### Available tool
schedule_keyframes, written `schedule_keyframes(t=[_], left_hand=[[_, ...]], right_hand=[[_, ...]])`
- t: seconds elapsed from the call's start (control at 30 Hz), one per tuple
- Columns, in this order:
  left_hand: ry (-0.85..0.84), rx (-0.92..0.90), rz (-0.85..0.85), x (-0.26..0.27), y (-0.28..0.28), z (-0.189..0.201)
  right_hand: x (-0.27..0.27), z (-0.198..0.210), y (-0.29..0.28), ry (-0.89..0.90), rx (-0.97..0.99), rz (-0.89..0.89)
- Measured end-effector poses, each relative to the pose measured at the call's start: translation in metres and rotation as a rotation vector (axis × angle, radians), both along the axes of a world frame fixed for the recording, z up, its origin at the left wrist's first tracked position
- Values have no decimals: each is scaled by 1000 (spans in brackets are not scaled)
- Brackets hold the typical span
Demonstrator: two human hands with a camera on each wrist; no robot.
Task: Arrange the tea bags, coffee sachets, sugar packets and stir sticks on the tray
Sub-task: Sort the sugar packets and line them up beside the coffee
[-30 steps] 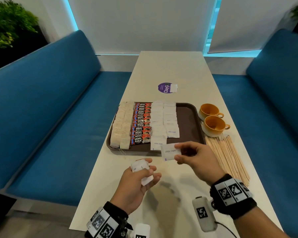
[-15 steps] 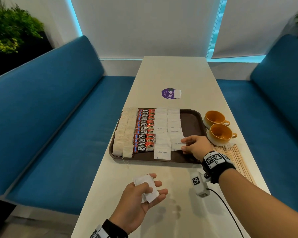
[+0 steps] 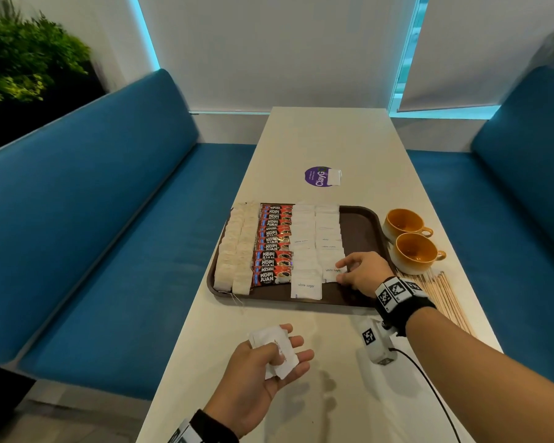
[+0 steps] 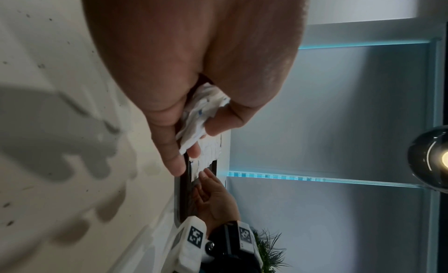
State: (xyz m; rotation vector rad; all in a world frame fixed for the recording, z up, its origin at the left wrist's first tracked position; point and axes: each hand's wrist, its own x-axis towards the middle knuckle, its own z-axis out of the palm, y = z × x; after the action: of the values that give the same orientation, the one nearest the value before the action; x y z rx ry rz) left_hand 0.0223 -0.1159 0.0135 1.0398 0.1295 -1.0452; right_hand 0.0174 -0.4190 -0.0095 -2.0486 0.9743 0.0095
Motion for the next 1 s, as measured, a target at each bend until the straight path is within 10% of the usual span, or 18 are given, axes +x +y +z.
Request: schedule_keyframes(t=[0.47, 1.0], left_hand=[[-151, -80, -82, -24, 11, 26], [-331, -7, -155, -51, 9, 43]], right_hand=[[-113, 81, 122, -423, 200, 91], [-162, 74, 158, -592, 521, 34]])
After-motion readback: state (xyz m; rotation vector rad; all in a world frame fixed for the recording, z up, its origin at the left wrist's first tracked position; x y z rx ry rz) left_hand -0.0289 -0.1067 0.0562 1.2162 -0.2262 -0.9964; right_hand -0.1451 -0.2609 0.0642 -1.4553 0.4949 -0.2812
